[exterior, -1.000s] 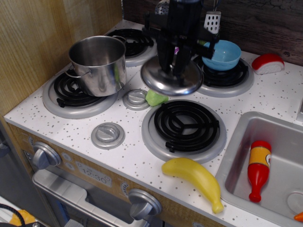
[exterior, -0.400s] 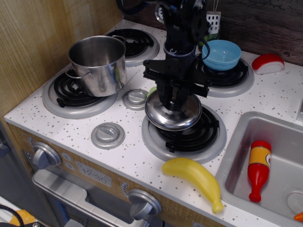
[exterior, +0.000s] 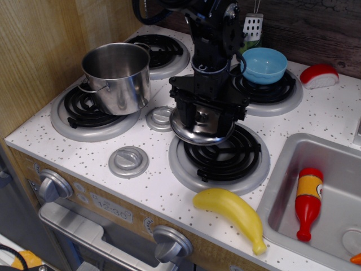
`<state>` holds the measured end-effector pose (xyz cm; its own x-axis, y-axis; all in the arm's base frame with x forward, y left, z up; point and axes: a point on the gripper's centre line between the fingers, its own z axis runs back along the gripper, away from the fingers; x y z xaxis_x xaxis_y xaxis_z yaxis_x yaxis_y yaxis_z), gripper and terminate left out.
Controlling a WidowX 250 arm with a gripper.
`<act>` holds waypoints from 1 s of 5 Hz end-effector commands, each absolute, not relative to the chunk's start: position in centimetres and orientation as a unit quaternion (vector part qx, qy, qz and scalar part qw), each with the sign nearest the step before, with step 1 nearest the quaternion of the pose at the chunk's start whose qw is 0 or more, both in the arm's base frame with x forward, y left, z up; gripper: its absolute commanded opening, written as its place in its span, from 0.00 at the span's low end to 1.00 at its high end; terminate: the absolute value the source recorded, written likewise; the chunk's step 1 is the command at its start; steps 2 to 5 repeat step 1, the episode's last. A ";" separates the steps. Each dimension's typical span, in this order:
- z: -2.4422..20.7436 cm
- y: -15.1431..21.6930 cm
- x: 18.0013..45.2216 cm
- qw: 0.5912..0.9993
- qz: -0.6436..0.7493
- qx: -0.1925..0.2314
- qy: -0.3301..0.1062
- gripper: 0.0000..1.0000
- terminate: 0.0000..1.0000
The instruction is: Take lid off pot or pan
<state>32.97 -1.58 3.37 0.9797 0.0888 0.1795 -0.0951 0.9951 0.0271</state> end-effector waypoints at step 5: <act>4.5 -1.6 33.2 0.993 0.039 0.017 -0.109 1.00 1.00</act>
